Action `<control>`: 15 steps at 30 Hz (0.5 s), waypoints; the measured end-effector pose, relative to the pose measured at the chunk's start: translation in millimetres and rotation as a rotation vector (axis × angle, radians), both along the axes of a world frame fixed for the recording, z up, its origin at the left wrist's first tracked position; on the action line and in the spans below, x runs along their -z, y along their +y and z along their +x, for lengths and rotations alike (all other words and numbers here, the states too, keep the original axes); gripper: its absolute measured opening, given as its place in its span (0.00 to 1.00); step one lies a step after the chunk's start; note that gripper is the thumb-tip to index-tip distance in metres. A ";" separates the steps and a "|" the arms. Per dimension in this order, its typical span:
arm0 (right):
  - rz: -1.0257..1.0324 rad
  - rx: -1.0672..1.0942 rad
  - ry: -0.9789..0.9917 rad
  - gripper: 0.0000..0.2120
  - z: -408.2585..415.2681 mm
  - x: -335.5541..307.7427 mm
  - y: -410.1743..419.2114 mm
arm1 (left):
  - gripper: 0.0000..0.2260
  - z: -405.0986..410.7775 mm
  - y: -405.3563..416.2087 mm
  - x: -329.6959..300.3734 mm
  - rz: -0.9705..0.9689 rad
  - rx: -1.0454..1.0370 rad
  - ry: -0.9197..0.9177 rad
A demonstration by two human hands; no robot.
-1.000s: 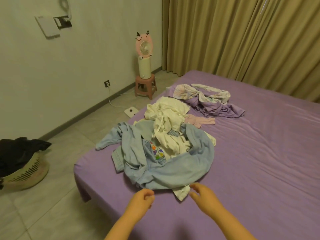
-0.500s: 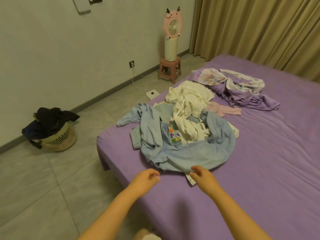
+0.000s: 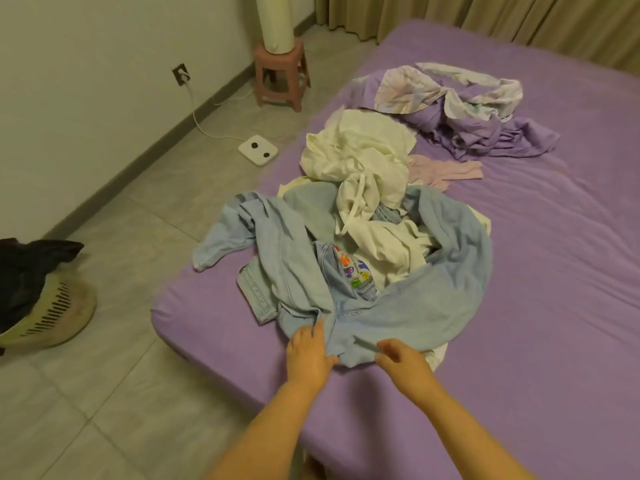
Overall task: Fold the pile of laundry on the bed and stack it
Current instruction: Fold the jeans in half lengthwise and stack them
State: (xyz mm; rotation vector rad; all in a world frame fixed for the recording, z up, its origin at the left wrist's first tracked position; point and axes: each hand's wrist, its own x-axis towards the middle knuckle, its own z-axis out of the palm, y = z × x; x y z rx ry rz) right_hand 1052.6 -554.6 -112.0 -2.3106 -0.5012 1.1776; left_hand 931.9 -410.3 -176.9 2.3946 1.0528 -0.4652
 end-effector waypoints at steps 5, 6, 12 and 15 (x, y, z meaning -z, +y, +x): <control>-0.019 0.102 0.060 0.18 -6.9 16.1 17.4 | 0.37 12.9 12.9 29.7 0.138 0.258 0.156; -0.013 0.112 0.064 0.18 -6.9 14.9 18.8 | 0.34 16.5 17.2 27.2 0.064 0.245 0.128; 0.173 0.169 0.024 0.19 10.1 -22.5 20.7 | 0.22 60.2 53.9 -64.8 -0.443 0.058 -0.378; 0.378 0.180 -0.088 0.25 21.9 -63.2 18.9 | 0.16 95.7 67.7 -144.1 -0.570 0.068 -0.634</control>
